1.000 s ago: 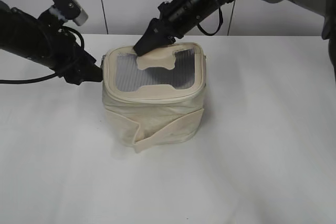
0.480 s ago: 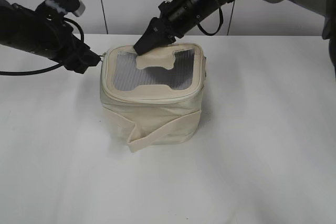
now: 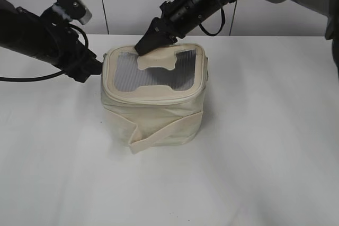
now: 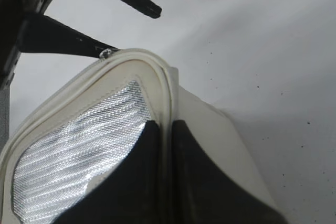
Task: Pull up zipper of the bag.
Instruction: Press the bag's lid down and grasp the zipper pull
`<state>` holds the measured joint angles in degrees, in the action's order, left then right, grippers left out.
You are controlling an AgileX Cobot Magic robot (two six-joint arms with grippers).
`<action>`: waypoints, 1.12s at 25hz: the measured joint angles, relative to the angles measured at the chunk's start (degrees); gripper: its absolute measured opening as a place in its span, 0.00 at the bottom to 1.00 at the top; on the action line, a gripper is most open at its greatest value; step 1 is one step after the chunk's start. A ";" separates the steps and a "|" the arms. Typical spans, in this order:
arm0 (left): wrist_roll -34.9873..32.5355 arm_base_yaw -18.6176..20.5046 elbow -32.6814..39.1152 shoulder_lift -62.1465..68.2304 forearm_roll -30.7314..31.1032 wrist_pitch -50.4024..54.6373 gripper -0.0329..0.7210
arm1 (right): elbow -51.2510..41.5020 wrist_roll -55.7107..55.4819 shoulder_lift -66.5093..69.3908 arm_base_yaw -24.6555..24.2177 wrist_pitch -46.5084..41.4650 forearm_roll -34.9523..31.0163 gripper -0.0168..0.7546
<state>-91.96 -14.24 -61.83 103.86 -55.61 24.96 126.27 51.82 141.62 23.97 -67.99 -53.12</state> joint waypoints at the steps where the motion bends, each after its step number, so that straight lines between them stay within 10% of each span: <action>1: 0.00 -0.38 0.00 0.00 0.19 0.00 0.48 | 0.00 0.00 0.00 0.00 0.00 0.00 0.08; 9: 0.00 -3.68 -0.05 2.13 0.75 -6.76 0.45 | 0.00 -0.05 0.02 -0.01 0.00 0.06 0.08; 17: 0.00 -4.52 -0.11 2.53 0.48 -6.01 0.05 | 0.00 -0.05 0.02 -0.01 -0.08 0.06 0.08; 28: 2.53 -4.02 5.08 -2.41 1.32 -4.77 0.04 | 0.00 -1.60 0.02 -0.01 -0.11 0.01 0.08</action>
<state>-89.43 -18.27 -56.75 101.45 -54.29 20.19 126.27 50.22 141.64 23.96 -68.10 -53.11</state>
